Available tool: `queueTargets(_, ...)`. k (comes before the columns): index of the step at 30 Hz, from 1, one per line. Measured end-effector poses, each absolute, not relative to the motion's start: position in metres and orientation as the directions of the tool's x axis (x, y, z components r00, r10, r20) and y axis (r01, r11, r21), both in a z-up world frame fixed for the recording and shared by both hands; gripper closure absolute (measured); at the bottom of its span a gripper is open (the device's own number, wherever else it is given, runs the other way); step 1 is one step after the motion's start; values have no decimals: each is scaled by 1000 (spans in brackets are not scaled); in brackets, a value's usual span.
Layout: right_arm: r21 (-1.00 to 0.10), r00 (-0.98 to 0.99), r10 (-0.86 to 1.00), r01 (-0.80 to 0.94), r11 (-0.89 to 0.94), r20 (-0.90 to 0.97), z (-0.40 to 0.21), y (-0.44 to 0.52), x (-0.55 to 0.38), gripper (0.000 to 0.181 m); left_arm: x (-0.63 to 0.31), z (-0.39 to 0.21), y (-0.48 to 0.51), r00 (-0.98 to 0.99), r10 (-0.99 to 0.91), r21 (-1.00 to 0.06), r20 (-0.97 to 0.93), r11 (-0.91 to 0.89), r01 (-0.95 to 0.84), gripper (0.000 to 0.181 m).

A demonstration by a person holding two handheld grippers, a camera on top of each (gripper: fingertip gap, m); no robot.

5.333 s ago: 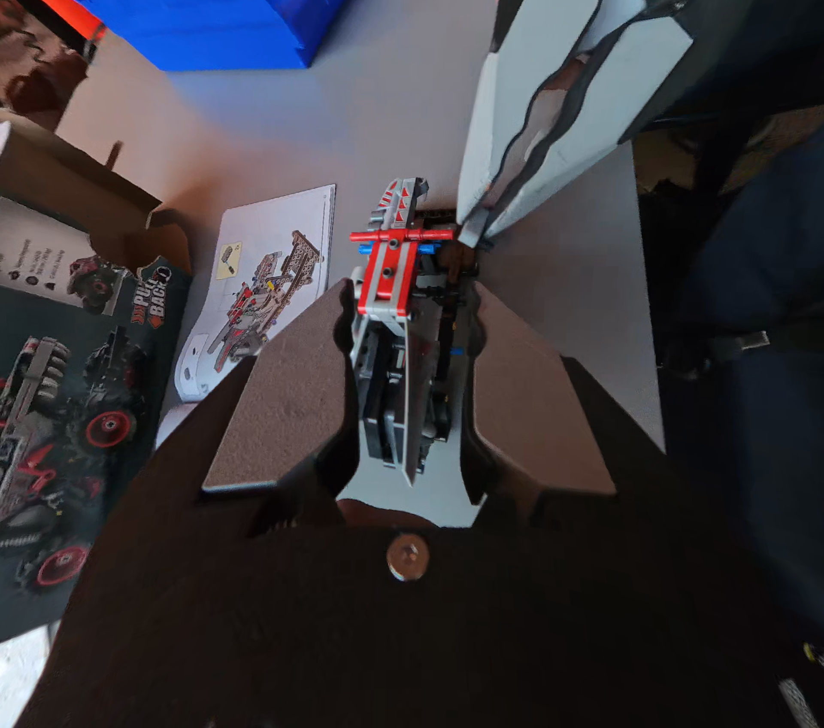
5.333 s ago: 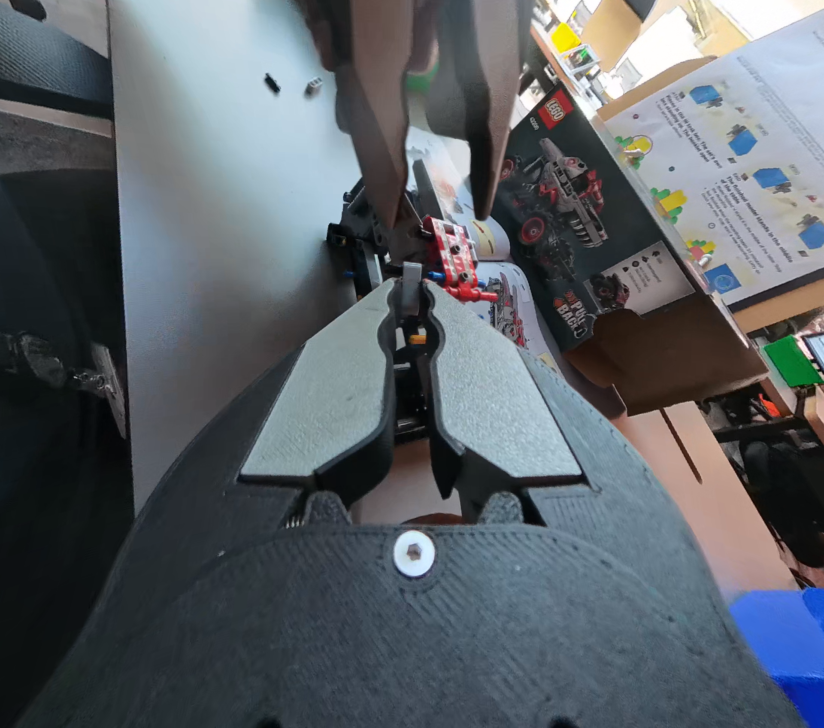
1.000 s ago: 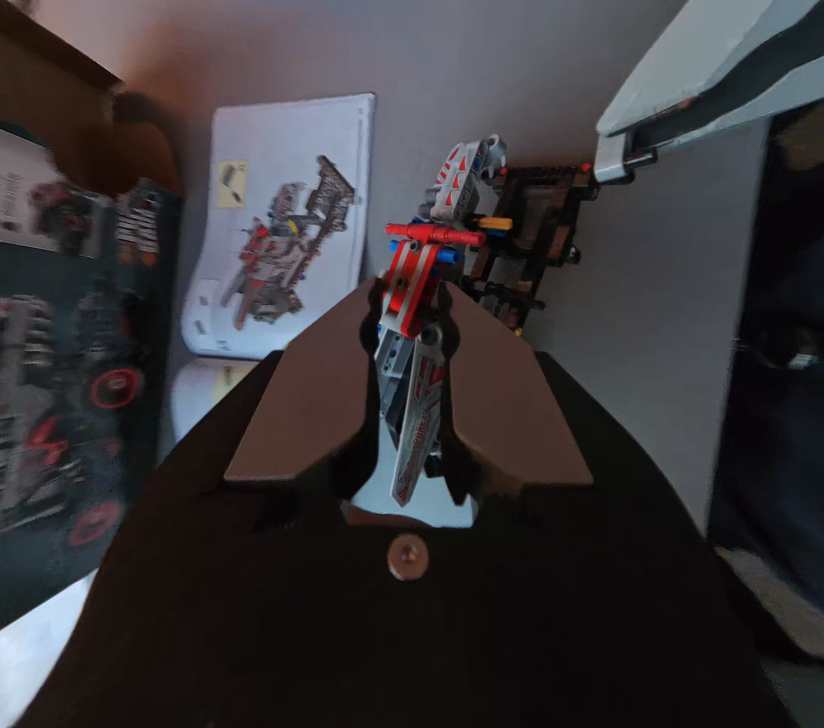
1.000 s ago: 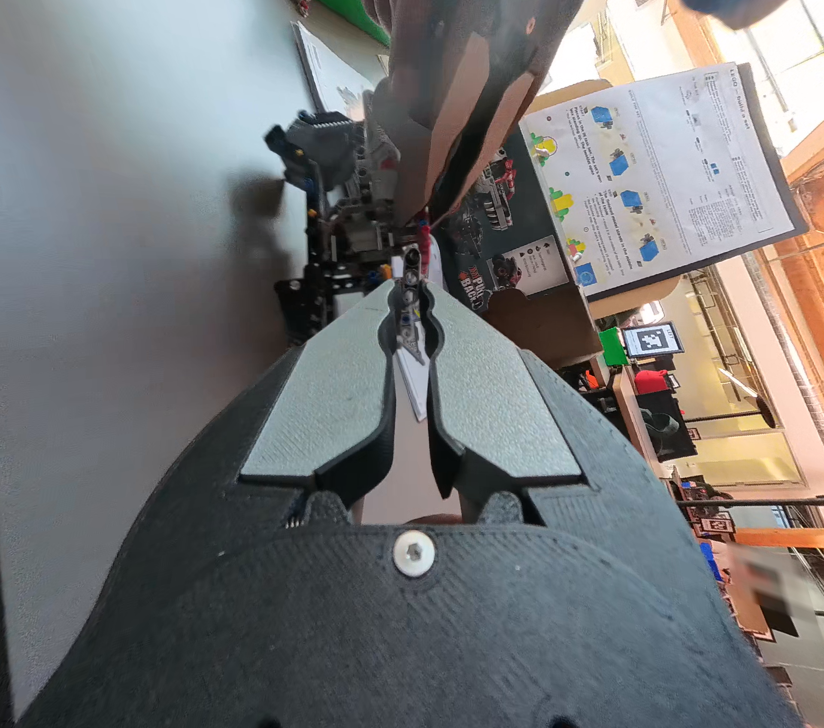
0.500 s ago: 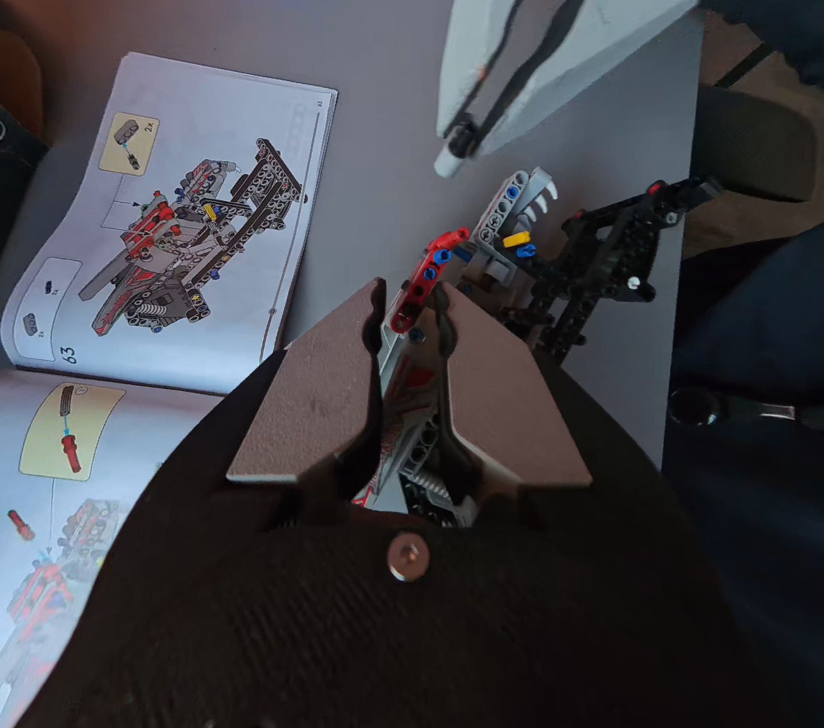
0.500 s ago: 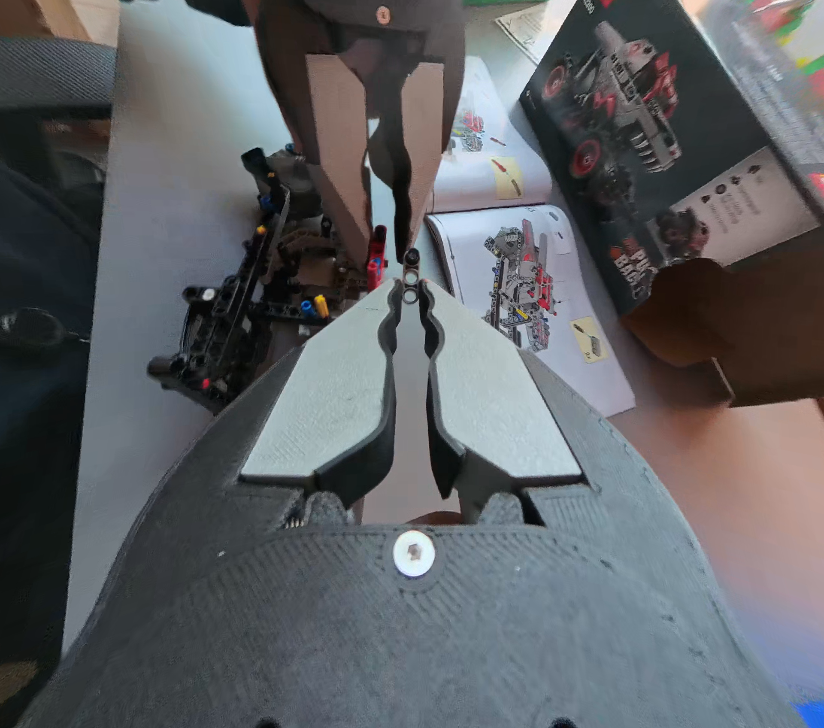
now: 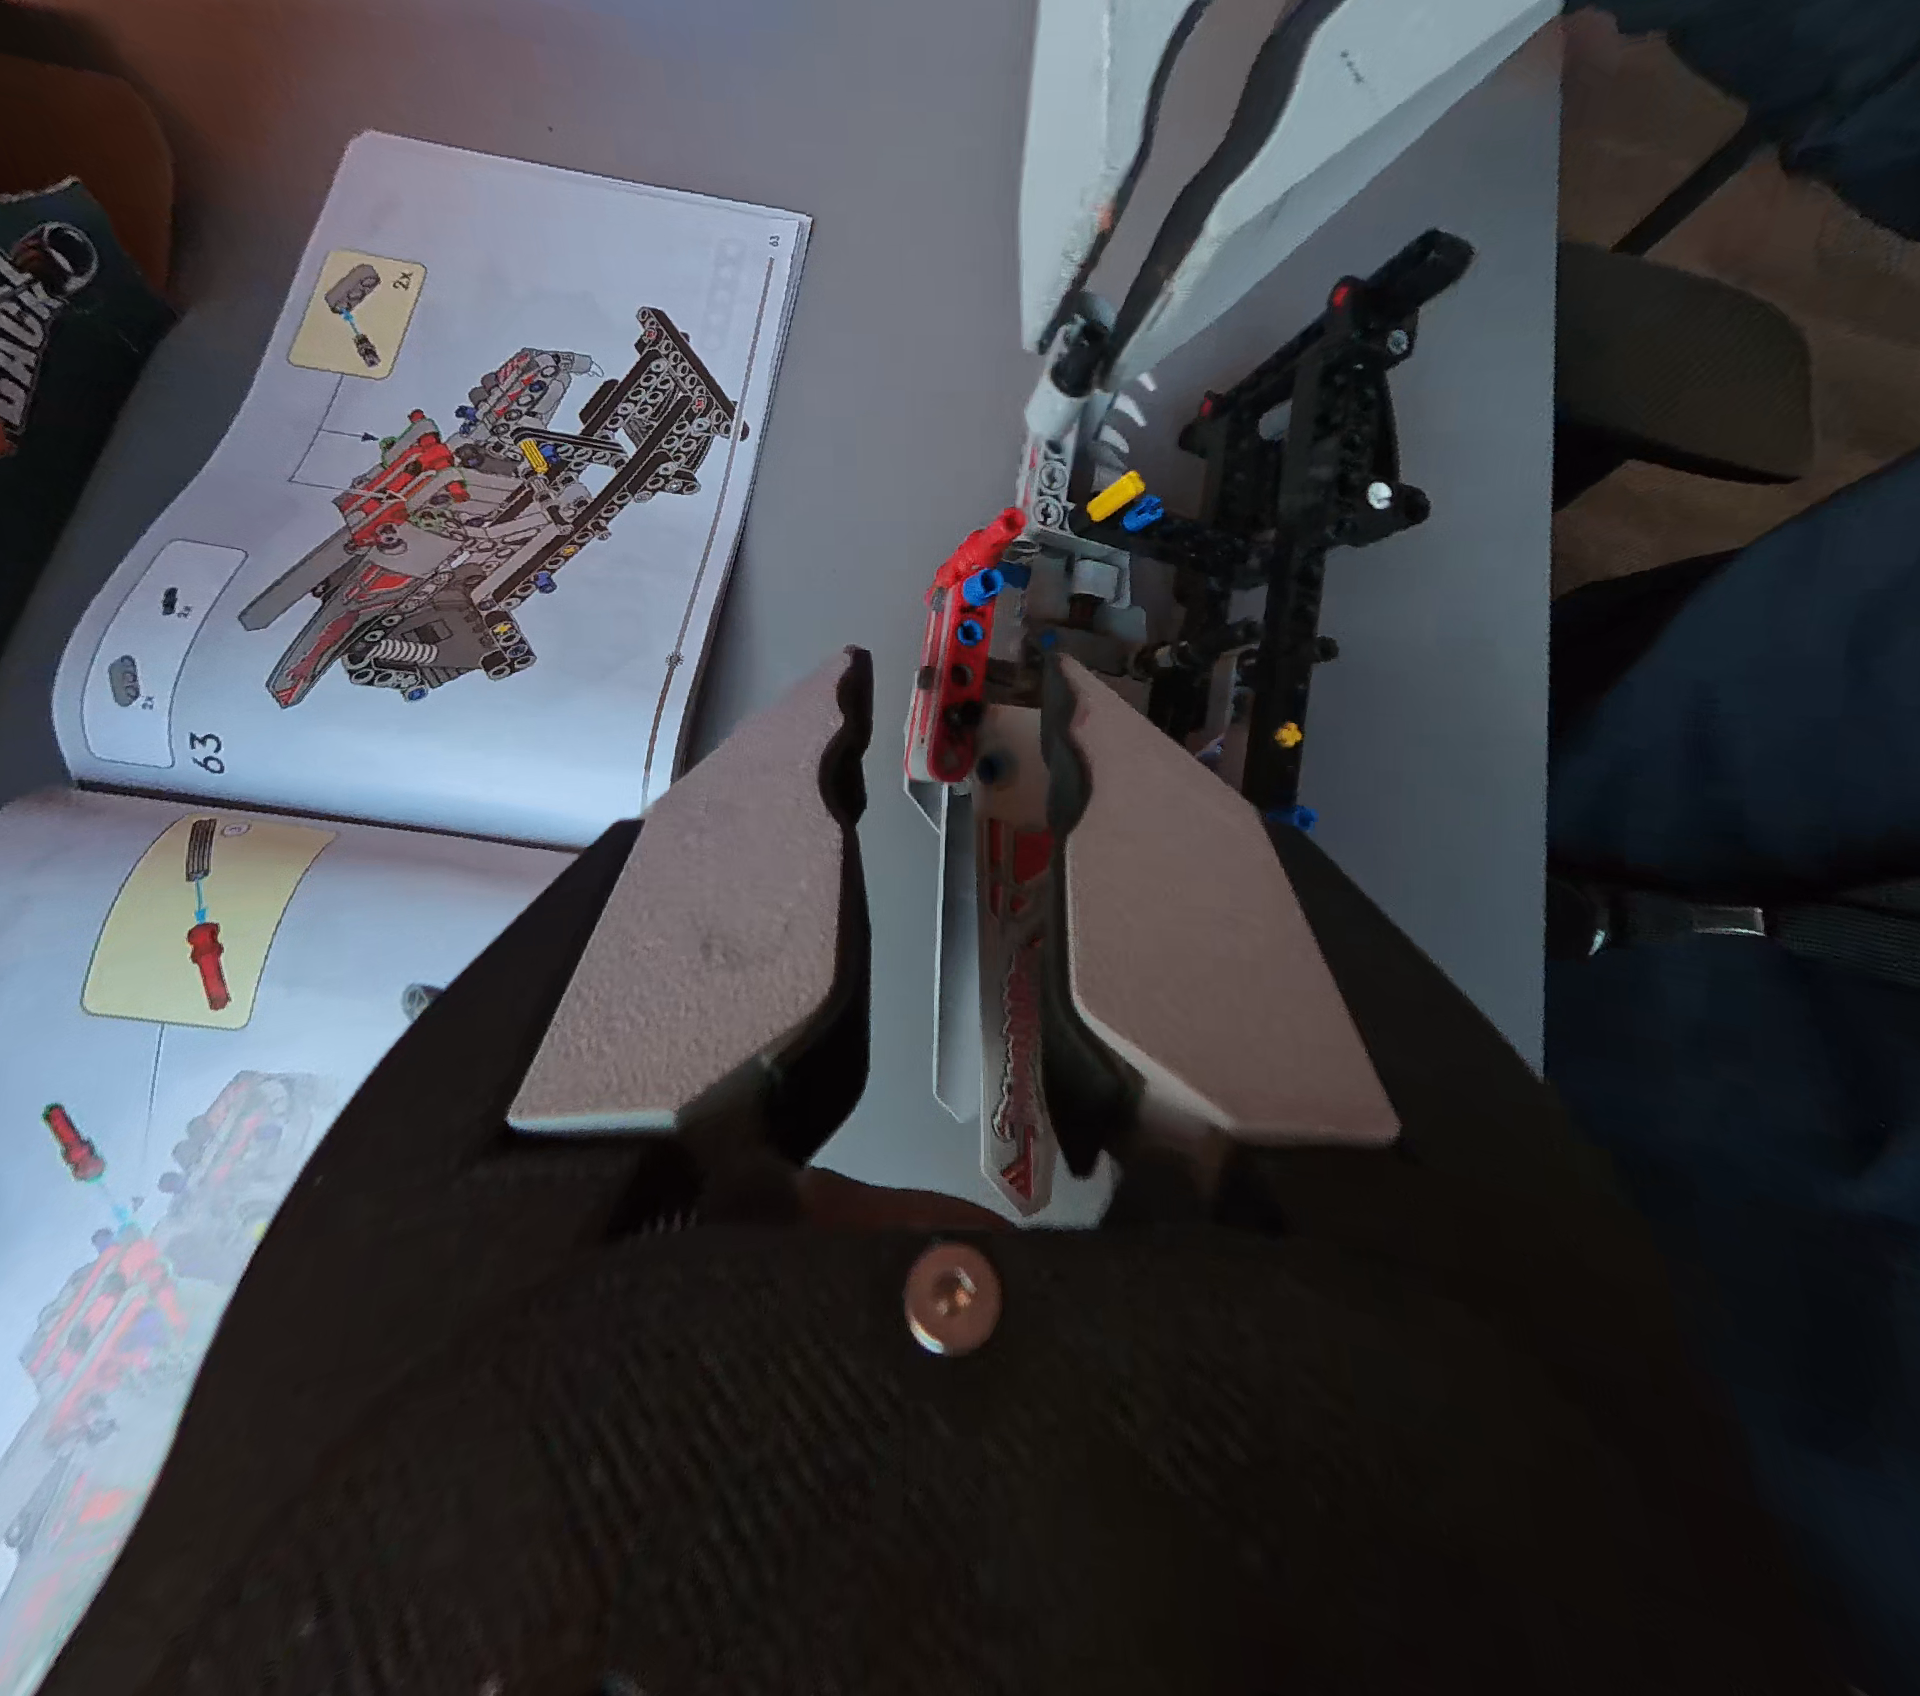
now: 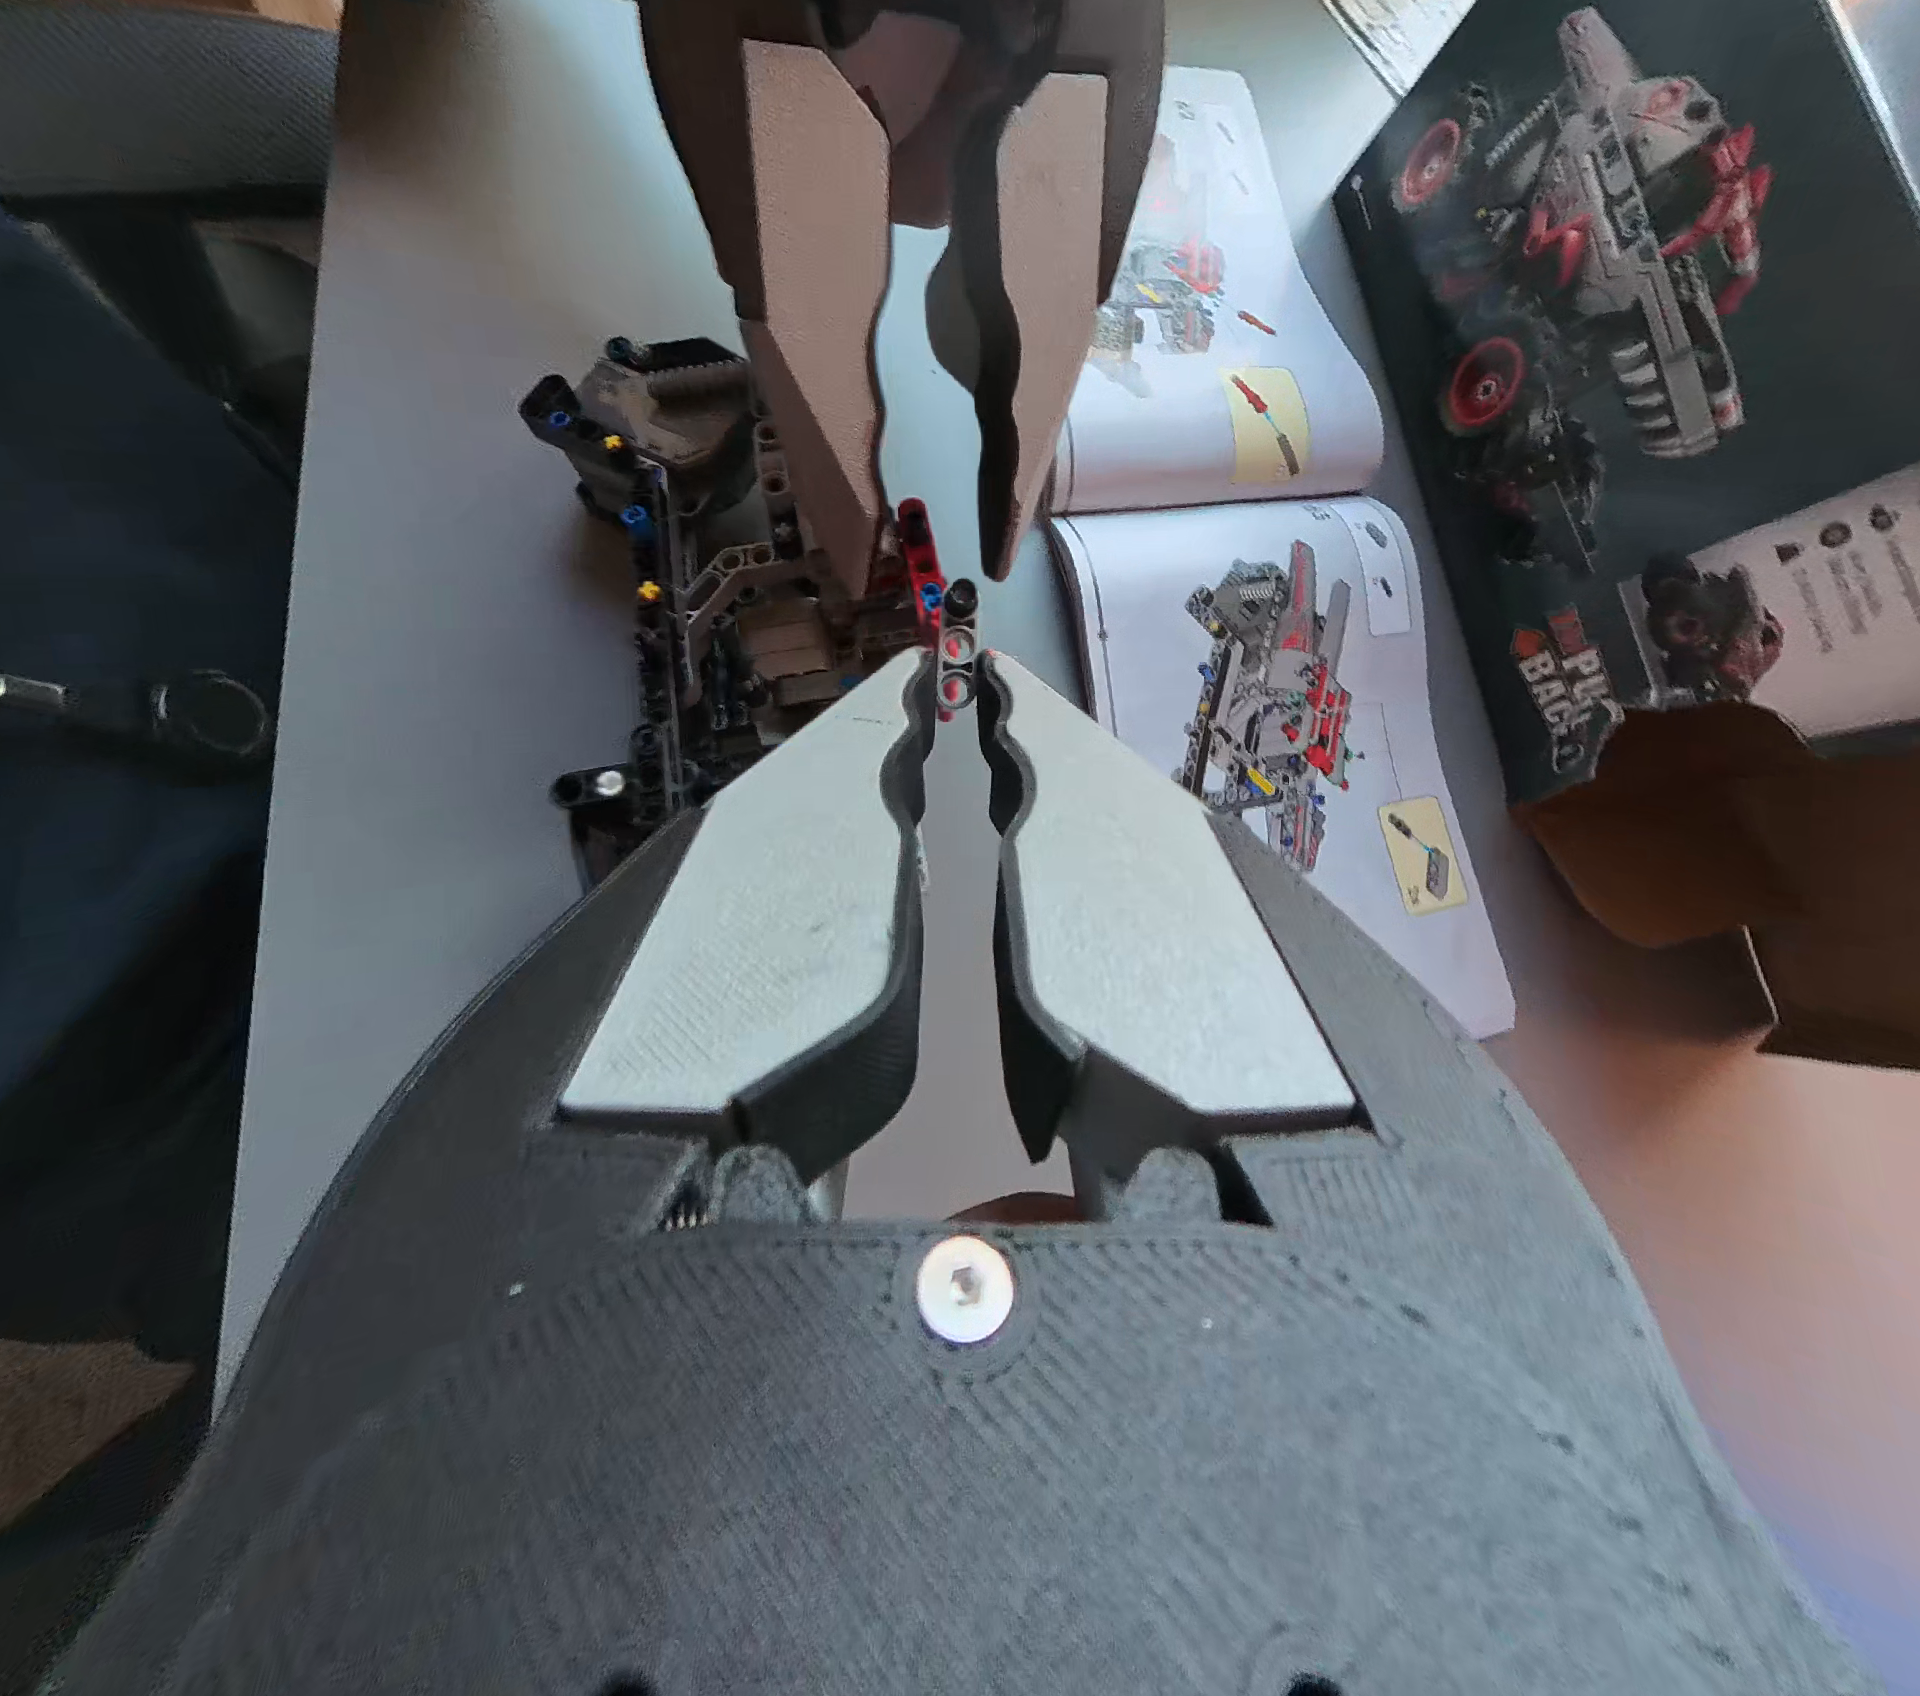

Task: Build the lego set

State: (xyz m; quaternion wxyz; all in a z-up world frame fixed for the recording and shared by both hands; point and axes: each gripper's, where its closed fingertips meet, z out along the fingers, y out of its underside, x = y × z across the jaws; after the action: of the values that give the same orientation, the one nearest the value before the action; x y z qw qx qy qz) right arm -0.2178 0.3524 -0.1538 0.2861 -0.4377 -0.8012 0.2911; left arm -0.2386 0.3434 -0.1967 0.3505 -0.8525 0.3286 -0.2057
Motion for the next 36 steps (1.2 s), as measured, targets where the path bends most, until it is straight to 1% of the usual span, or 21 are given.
queueTargets(3,-711,-475,848,509,484,237,-152,347,-223,176,-239,-201,343,696,-703,-737,143,-545,-399,164)
queueTargets(7,-670,-493,821,509,540,287,-158,345,-230,177,-240,-204,345,697,-705,-744,130,-534,-401,174)
queueTargets(8,-665,-497,818,511,545,290,-160,345,-232,177,-238,-203,345,688,-711,-751,144,-531,-391,173)
queueTargets(13,-643,-498,823,542,541,273,-169,349,-235,176,-240,-196,344,683,-712,-771,166,-525,-360,154)
queueTargets(18,-645,-482,833,551,530,273,-172,353,-231,177,-250,-185,334,694,-708,-789,130,-498,-359,153)
queueTargets(21,-650,-478,833,544,530,279,-169,356,-229,177,-253,-189,327,687,-717,-781,119,-494,-381,147)
queueTargets(23,-654,-495,822,528,541,281,-165,352,-227,177,-254,-190,326,674,-726,-793,135,-487,-366,147)
queueTargets(27,-627,-536,788,511,588,302,-166,344,-228,177,-248,-190,324,617,-765,-813,186,-472,-340,149)
queueTargets(28,-618,-545,782,512,596,302,-167,343,-229,177,-248,-190,327,617,-764,-816,186,-470,-337,151)
queueTargets(31,-594,-558,774,526,608,299,-170,344,-232,177,-251,-191,333,623,-761,-819,180,-467,-334,163)
queueTargets(36,-537,-606,748,549,640,272,-172,340,-231,177,-252,-195,330,605,-771,-814,200,-474,-335,163)
